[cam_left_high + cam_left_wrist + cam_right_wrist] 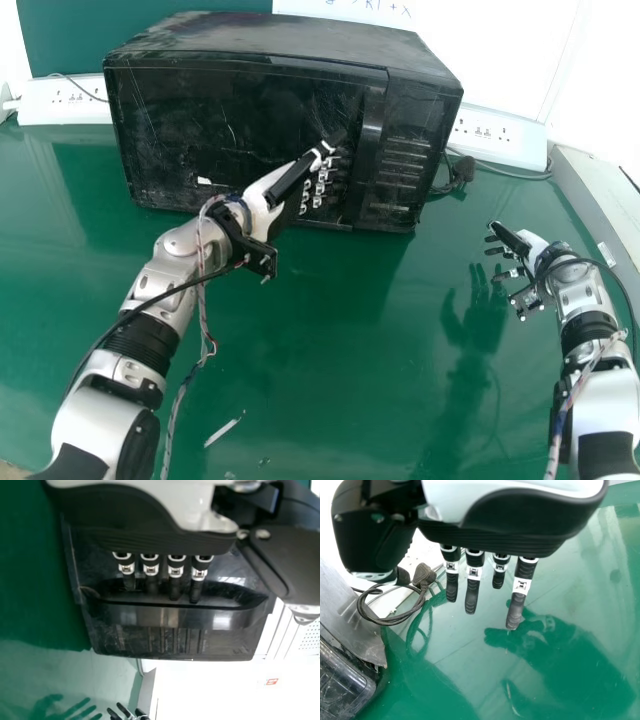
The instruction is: Open the door of oven
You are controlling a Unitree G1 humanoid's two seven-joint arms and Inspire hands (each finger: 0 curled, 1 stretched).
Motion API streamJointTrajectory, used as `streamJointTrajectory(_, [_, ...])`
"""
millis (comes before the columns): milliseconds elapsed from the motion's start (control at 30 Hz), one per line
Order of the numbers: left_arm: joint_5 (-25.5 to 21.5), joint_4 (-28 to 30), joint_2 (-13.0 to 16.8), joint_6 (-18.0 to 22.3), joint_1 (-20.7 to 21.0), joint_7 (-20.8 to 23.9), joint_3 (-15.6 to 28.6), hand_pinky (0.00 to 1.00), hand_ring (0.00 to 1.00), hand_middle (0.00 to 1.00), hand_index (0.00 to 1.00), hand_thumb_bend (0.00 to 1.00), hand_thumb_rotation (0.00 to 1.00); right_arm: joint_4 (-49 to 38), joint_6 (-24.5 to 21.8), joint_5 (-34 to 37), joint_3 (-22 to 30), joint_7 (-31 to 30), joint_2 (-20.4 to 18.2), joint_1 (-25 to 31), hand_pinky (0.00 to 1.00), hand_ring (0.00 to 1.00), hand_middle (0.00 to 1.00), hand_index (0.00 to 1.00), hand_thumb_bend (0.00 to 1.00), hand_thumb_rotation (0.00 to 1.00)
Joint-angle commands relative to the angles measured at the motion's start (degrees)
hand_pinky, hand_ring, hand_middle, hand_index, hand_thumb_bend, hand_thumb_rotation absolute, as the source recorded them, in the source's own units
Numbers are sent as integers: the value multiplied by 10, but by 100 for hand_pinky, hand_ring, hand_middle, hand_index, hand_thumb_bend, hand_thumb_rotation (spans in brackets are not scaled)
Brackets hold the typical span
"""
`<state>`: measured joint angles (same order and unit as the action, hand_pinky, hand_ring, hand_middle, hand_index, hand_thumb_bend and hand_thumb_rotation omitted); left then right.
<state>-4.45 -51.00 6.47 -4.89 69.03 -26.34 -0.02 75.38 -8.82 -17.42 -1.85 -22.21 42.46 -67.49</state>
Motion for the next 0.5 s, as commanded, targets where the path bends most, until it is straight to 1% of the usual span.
streamJointTrajectory(0, [8,-12,-10,10,19,5,-4,95,100,98,93,100,94,21,-18,1,-5,-24,-24,30,63,75,80,90,54,55])
streamJointTrajectory(67, [10,-20,-12,14,23,7,-4,95,100,98,92,100,94,21,-20,0,-7,-19,-25,29,63,75,81,90,53,56])
streamJointTrajectory(133, [14,-29,-13,21,27,7,-4,95,100,98,90,100,93,21,-21,-1,-7,-13,-26,29,64,76,81,90,54,54])
streamJointTrajectory(200, [16,-38,-15,27,31,7,-3,95,100,98,90,100,92,22,-22,-1,-8,-18,-26,28,63,76,81,90,53,58])
streamJointTrajectory(267, [17,-51,-16,30,37,9,-3,96,100,98,91,100,91,21,-20,-1,-9,-26,-24,28,65,78,83,91,54,58])
streamJointTrajectory(367, [21,-69,-18,40,45,12,-4,96,100,98,91,100,91,21,-18,4,-5,-25,-24,29,63,75,81,89,54,53])
streamJointTrajectory(467, [27,-83,-21,50,51,17,-5,95,100,97,92,100,92,21,-16,2,-8,-30,-24,29,63,75,82,90,54,54])
